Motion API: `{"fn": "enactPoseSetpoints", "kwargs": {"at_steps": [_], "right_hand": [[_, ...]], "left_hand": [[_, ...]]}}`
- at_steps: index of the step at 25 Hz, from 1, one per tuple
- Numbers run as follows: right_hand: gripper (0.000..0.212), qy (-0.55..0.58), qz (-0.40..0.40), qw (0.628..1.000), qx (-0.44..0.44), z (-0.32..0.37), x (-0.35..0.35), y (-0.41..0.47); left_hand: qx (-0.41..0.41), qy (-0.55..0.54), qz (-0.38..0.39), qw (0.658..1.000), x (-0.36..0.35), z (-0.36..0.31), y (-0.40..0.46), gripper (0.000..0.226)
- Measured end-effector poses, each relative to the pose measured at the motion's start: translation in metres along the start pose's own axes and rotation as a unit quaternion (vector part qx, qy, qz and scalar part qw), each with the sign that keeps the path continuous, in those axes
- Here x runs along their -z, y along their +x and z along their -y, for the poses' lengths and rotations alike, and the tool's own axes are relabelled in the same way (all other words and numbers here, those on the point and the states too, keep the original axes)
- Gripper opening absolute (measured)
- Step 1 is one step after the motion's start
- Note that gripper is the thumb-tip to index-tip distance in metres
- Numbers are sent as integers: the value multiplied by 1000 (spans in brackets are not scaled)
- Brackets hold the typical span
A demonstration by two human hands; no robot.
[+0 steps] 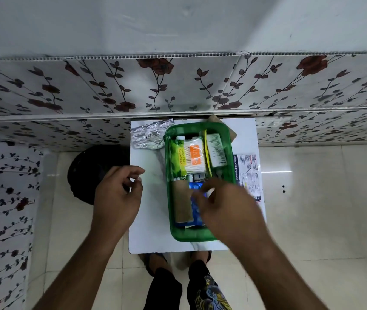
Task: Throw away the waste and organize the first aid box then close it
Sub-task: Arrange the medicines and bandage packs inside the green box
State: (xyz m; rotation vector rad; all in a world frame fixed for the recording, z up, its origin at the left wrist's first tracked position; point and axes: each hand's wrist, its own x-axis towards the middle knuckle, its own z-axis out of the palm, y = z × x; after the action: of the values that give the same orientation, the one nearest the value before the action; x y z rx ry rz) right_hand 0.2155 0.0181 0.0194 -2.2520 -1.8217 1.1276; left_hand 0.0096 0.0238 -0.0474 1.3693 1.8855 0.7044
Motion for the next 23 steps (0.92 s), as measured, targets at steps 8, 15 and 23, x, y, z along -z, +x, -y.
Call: {"fn": "enactPoseSetpoints", "kwargs": {"at_steps": [8,15,23], "right_hand": [[37,34,-89,993,-73,-78,36,172],[36,-7,-1,999,38,-72,42,166],[38,135,-146,976,-93,-61,60,73]], "left_hand": [[-1,-1,27,1000,-11,10,17,30],[-3,117,5,993,-27,12,78,55],[56,140,-6,989,-48,14,119,72]]}}
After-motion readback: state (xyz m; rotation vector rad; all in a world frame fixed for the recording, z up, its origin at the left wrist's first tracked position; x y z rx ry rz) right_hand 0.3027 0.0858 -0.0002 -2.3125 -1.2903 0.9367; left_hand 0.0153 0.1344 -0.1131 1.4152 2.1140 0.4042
